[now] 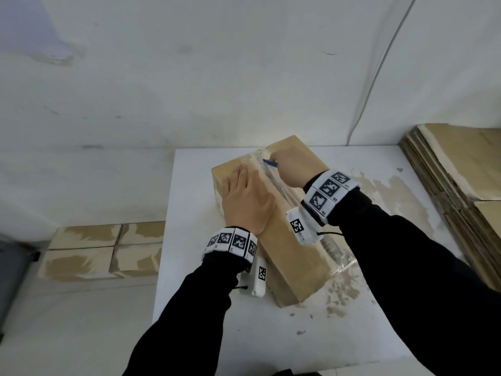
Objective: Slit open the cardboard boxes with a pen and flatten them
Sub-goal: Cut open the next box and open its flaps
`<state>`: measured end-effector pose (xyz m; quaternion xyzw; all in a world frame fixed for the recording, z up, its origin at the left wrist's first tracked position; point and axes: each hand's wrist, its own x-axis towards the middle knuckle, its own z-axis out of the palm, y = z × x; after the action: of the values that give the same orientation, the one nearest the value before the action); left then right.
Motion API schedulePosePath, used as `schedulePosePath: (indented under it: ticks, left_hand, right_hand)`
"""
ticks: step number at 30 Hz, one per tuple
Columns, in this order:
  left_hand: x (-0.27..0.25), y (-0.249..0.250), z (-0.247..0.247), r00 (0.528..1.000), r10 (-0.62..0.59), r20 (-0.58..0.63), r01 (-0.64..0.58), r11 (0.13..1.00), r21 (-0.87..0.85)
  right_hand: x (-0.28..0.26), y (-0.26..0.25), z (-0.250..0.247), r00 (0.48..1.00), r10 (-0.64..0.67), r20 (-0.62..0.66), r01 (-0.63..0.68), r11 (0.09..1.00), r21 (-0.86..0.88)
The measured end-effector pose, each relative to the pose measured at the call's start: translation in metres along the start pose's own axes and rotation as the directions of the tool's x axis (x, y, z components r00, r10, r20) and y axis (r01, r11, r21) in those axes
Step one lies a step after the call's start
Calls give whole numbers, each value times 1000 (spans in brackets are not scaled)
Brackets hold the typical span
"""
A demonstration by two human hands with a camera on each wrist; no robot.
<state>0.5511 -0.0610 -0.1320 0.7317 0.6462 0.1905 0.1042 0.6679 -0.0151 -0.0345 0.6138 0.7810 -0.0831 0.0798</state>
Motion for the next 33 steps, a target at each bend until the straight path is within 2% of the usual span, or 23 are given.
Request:
schedulePosePath:
  ticks: [7,13,17,21,24,26,27,28,30,31,32,33]
  left_hand:
    - [2,1,-2,999,-22,30,22,1000,15]
    - [2,0,-1,999,-21,35,20,999,34]
    - [2,0,0,1000,-5,27,4,999,47]
    - [5,1,1,999,15,42,-17,998,57]
    - [4,3,1,999,5,54,-10,996,86]
    - [3,4,-1,996,87,33,-89,993,75]
    - [1,4,-3,979,203,18,-203,978,43]
    - [-1,6,-5,933,360,22,-360,933,10]
    - [-6,13,-6,774,624,106,-625,780,-34]
    - [-10,17,-6,716,680,159,-680,731,-60]
    - [-14,21,-4,696,693,189,-688,719,-99]
    - [-17,23,-1,705,682,191,-666,731,-149]
  right_hand:
    - [-50,9,4,994,59,95,-63,997,33]
    - [-135,42,27,982,130,139,-146,983,112]
    - [-188,53,46,975,207,80,-220,947,232]
    - [-223,50,62,964,264,21,-264,949,172]
    - [-246,54,70,956,292,38,-292,927,235]
    - [-255,56,73,957,288,33,-282,899,333]
    - [-257,57,74,957,290,23,-276,881,384]
    - [-257,57,74,956,294,2,-266,862,431]
    - [-250,59,71,952,300,-64,-229,835,501]
    - [-242,59,69,952,293,-90,-207,831,517]
    - [-232,60,69,955,280,-100,-189,831,522]
    - [-220,59,69,959,266,-97,-180,838,516]
